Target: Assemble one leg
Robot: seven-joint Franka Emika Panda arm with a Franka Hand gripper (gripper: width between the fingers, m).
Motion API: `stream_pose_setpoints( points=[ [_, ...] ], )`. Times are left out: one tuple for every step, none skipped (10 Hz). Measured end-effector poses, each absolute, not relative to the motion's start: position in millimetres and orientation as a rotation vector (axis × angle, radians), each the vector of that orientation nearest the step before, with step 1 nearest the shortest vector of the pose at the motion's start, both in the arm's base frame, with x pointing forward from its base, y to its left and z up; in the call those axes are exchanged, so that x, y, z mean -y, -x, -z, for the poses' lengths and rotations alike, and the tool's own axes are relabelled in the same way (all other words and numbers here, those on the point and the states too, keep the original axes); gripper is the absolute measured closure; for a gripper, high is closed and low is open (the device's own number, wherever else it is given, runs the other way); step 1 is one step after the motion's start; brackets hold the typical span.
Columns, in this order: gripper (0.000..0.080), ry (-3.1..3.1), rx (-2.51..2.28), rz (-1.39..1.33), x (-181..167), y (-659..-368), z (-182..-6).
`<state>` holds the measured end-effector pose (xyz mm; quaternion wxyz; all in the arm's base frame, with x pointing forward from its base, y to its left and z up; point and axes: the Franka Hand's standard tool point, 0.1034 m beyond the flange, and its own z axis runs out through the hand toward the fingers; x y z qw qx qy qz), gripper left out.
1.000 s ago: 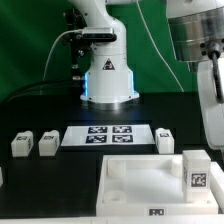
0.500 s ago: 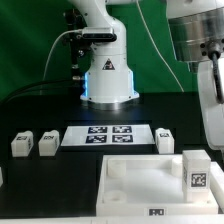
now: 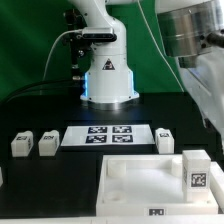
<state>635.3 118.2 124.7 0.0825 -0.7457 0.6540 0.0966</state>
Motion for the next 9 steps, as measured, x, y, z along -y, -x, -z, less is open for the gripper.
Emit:
stream_pose_setpoints(
  points=[
    [0.0151, 2.327, -1.818, -0.248, -115.5, -635.8, -125.1],
    [0.0151, 2.344, -1.744, -0.104, -111.0, -638.0, -125.0],
    [0.0151, 2.449, -1.608, -0.122, -111.0, -630.2, -122.3],
    [0.0151, 2.501, -1.518, -0.107, -110.5, -632.7, -122.8],
    [0.0151, 2.54, -1.444, -0.099, -110.8, -632.7, -122.8],
    [0.0151, 2.537, -1.45, -0.1, -111.2, -632.5, -122.6],
    [0.0151, 2.538, -1.449, -0.1, -111.2, -632.5, -122.5],
    [0.0151, 2.538, -1.449, -0.1, -111.2, -632.5, -122.5],
    [0.0151, 2.538, -1.449, -0.1, -111.2, -632.5, -122.5]
  ],
)
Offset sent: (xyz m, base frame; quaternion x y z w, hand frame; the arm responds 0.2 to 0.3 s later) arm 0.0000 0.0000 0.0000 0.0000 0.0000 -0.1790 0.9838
